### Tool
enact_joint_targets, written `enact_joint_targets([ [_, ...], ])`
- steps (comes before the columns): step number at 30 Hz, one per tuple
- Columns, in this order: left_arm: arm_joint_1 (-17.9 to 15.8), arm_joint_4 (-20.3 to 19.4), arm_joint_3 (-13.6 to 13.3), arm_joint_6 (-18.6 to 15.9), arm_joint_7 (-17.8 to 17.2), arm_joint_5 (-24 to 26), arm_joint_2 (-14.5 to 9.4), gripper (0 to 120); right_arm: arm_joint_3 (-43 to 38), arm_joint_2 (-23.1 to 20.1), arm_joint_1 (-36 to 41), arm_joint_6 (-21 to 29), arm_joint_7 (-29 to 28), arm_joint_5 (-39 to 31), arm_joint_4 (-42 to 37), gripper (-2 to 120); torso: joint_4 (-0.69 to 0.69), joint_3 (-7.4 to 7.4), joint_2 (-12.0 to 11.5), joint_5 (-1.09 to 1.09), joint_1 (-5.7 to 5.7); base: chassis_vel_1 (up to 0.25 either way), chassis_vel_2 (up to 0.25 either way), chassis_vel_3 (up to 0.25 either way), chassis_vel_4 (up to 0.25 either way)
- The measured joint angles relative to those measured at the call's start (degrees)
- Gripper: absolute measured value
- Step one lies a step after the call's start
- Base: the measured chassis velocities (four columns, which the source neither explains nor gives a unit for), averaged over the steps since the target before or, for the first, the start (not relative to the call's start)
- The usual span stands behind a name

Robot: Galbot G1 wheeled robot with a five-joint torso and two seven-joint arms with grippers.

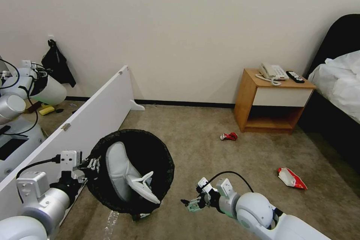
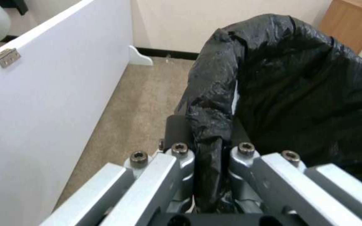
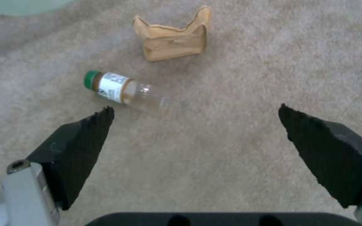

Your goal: Pick up the trash bin, then pick up the garbage from the floor and place it into the trash bin.

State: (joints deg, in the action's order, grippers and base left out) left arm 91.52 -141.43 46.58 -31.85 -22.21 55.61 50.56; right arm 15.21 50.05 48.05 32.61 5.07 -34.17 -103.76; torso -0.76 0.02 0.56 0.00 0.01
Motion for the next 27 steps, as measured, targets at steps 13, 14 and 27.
enact_joint_targets([
  [13,-0.50,0.27,0.07,-0.05,-0.05,0.25,-0.15,4,4.54,3.60,-6.37,-0.75,2.02,2.80,7.42,100,0.00,0.00,0.00,0.00,0.00,0.000,0.000,0.000,0.000],
  [14,-0.62,0.28,0.03,-0.05,-0.07,0.25,-0.16,4,4.88,4.02,-6.84,-0.92,2.09,2.90,8.05,100,0.00,0.00,0.00,0.00,0.00,0.000,0.000,0.000,0.000],
  [27,-0.84,0.33,-0.12,-0.10,-0.13,0.33,-0.06,4,7.39,7.50,-9.88,-1.87,2.65,4.20,13.14,100,0.00,0.00,0.00,0.00,0.00,0.000,0.000,0.000,0.000],
])
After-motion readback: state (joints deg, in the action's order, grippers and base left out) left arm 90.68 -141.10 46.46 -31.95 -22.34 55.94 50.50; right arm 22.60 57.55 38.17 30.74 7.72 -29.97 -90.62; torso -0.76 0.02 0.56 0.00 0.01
